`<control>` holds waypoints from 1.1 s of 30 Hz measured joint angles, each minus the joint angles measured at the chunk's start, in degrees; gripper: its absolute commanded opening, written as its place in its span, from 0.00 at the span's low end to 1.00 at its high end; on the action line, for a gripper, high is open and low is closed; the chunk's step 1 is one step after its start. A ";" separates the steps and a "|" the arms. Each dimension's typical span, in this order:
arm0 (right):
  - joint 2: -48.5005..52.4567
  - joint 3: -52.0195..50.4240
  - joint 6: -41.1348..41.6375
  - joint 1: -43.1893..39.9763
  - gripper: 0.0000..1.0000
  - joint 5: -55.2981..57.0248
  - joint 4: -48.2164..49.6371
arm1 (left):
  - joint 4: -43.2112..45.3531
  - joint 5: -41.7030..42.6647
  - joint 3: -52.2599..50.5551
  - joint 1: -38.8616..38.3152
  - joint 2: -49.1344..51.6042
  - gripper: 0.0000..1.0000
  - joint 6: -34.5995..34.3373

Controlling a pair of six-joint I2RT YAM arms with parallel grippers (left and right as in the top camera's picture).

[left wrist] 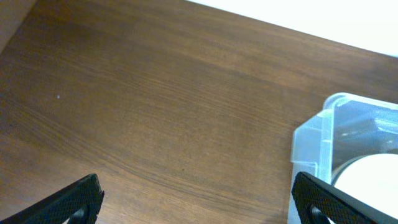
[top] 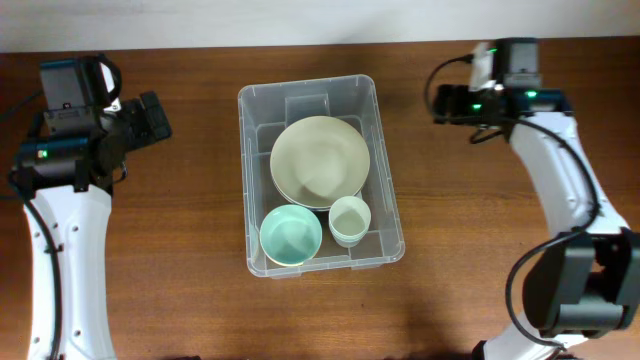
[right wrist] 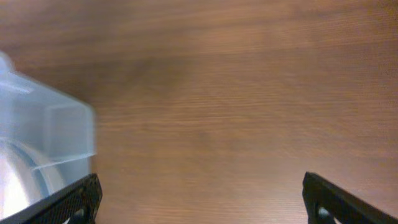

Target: Pack container

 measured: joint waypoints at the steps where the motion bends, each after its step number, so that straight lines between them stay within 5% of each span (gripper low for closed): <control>1: -0.17 0.48 -0.02 -0.87 0.99 0.13 -1.38 | -0.02 -0.13 0.00 0.00 0.31 1.00 0.15; 15: -17.25 0.87 -0.07 -6.97 0.99 0.33 -9.46 | -4.50 2.32 -0.28 0.00 -0.59 0.99 0.59; 33: -69.55 -44.44 0.00 -6.97 0.99 2.21 -3.87 | 8.57 2.45 -37.40 -5.86 -45.64 1.00 3.52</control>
